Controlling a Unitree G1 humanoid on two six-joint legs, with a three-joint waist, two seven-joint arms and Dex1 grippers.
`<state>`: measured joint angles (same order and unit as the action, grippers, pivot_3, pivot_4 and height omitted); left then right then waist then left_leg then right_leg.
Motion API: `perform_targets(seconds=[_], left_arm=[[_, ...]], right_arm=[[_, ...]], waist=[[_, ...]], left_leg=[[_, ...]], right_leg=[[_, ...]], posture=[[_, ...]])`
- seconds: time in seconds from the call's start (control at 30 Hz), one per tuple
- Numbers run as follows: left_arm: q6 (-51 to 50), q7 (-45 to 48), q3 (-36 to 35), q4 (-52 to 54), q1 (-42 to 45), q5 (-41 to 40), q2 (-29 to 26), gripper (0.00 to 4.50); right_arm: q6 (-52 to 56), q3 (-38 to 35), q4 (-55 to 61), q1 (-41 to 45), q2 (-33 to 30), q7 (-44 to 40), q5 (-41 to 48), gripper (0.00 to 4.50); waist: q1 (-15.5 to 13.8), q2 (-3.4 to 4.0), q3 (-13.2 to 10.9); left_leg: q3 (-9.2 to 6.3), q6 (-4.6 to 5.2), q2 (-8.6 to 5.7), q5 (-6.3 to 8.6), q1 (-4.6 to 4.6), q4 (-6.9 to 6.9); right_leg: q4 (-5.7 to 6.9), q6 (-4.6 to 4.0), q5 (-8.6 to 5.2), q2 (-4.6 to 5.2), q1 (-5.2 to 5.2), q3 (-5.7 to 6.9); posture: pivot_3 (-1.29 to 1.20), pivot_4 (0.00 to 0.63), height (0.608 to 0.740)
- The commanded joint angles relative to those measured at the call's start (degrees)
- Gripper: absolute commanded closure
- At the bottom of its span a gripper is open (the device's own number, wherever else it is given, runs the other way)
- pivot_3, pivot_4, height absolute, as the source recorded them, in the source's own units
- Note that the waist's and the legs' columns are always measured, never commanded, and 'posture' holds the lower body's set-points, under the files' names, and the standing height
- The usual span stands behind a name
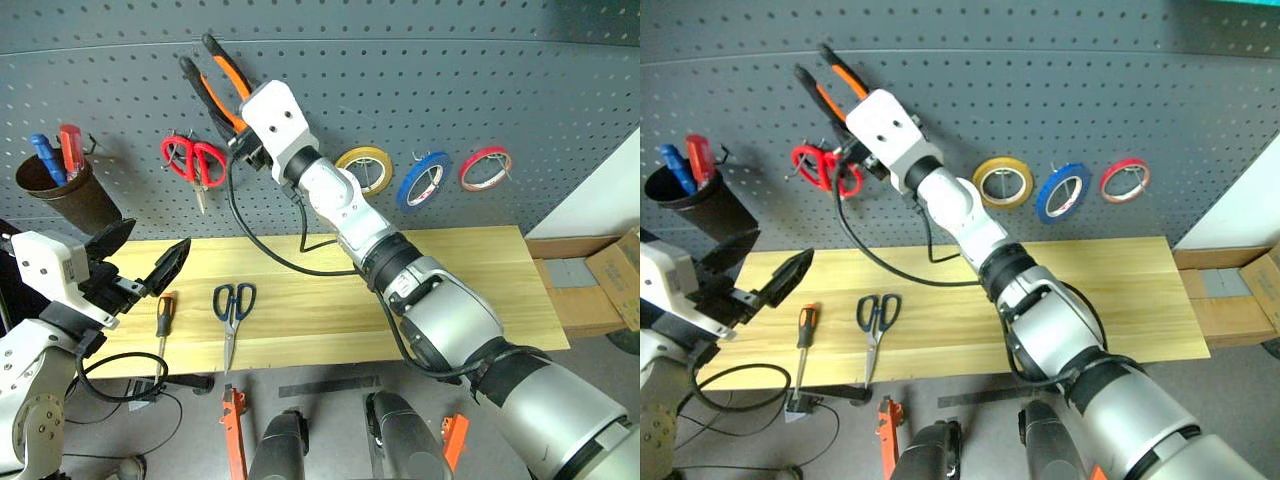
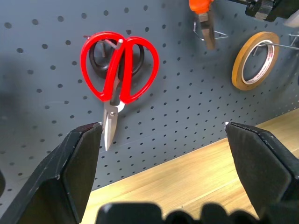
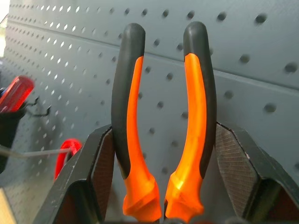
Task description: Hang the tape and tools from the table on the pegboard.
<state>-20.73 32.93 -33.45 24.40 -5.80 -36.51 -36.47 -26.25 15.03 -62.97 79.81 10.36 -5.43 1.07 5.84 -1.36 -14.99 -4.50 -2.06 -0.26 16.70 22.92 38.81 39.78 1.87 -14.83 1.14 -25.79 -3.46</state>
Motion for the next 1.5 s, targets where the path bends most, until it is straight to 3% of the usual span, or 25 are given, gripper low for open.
perform_targets(seconds=[0.03,0.23,0.4,0.63,1.3,1.5], left_arm=[[1.3,-0.67,-0.5,2.22,1.02,0.23,-0.22,0.0],[0.68,-0.59,-0.02,2.14,2.43,-0.09,-0.6,0.0],[0.63,-0.73,0.65,2.07,3.06,0.26,-0.37,0.0],[0.43,-1.27,1.38,2.4,3.75,0.12,-0.49,0.0],[-2.34,-2.47,1.55,3.31,8.3,-2.99,-1.31,0.0],[-2.24,-2.05,2.07,2.97,8.57,-2.71,-1.45,0.0]], right_arm=[[-3.64,-2.19,0.67,7.95,9.09,1.92,-0.59,1.84],[-2.08,-5.29,-0.39,11.5,8.32,1.59,0.63,1.84],[-5.55,-0.15,-5.09,8.07,7.67,7.37,-8.39,1.84],[-5.9,-0.09,-8.67,6.99,4.82,11.31,-12.48,1.84],[-3.36,0.05,-9.62,-0.74,3.06,13.95,-16.49,1.84],[1.29,-2.83,-9.77,-2.02,2.33,14.83,-14.92,1.84]], waist=[[-0.17,0.0,0.0],[-0.69,0.0,0.0],[-0.74,-0.02,0.01],[-0.88,-0.02,0.01],[-0.79,-0.03,0.02],[-0.84,-0.05,0.03]], left_leg=[[0.0,0.0,0.0,0.0,0.0,0.0],[0.01,-0.01,-0.01,0.0,0.0,0.0],[0.04,-0.01,0.0,0.0,-0.01,-0.02],[0.02,-0.1,-0.01,-0.06,0.02,-0.02],[0.05,-0.11,-0.01,-0.06,-0.02,-0.01],[0.01,-0.13,-0.02,-0.08,-0.05,0.01]], right_leg=[[0.0,0.0,0.0,0.0,0.0,0.0],[0.0,0.0,0.0,0.0,0.0,0.01],[0.0,0.0,0.0,0.0,0.01,0.0],[0.01,0.0,0.0,0.0,-0.02,0.01],[0.08,0.0,0.0,-0.01,0.0,-0.01],[0.11,0.0,0.0,-0.01,0.03,0.01]], posture=[[0.01,0.234,0.74],[0.0,0.232,0.74],[0.01,0.231,0.74],[0.01,0.239,0.74],[0.0,0.241,0.74],[-0.01,0.243,0.74]])
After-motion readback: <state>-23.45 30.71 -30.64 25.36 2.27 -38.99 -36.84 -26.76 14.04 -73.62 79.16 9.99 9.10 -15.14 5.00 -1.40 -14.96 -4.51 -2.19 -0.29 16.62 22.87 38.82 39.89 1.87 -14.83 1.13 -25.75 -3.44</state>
